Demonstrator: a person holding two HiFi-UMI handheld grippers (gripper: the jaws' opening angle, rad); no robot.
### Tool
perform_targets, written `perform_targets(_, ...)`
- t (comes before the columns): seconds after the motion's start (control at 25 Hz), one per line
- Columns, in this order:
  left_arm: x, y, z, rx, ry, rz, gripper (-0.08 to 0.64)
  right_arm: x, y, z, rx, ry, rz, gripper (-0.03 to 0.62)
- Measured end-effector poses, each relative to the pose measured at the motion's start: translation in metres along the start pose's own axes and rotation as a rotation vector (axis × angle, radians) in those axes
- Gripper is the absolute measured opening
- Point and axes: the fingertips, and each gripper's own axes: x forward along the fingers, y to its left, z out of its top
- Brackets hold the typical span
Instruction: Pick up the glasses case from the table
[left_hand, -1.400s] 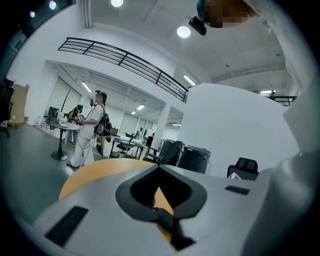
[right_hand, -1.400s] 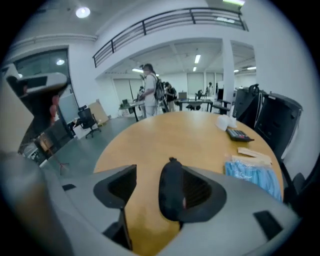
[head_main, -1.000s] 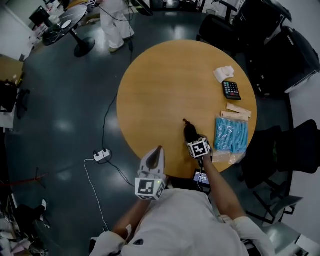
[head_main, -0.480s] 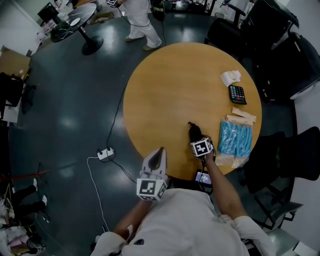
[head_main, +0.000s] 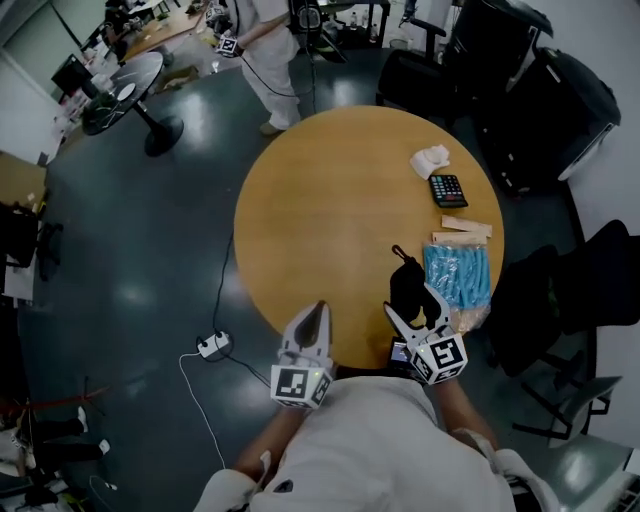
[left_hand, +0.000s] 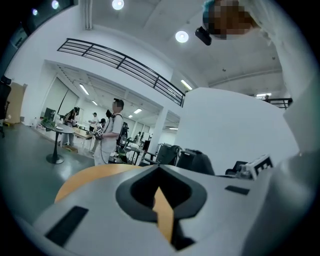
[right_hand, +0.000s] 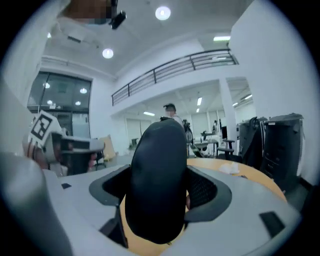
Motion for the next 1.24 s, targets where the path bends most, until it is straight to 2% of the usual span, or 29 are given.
perform_targets(0.08, 0.006, -0.004, 0.002, 0.000, -0.006, -0.022, 0.006, -0.022, 0.007, 0.026, 0.017, -0.104, -0.027, 0.341)
perform_targets(0.2, 0.014, -0.010, 0.002, -0.019, -0.009, -0.036, 0.006, -0.035, 0.009, 0.033, 0.024, -0.158, -0.073, 0.341)
perform_targets(0.36, 0.023, -0.021, -0.002, -0.025, -0.008, -0.071, 0.006, -0.034, 0.008, 0.026, 0.043, -0.153, -0.082, 0.341)
perform_targets(0.64, 0.032, -0.032, 0.002, -0.006, -0.009, -0.088, 0.006, -0.036, 0.001, 0.032, 0.013, -0.165, -0.084, 0.341)
perform_targets(1.24, 0.036, -0.038, -0.001, -0.016, -0.003, -0.070, 0.006, -0.036, -0.009, 0.036, -0.006, -0.169, -0.073, 0.341)
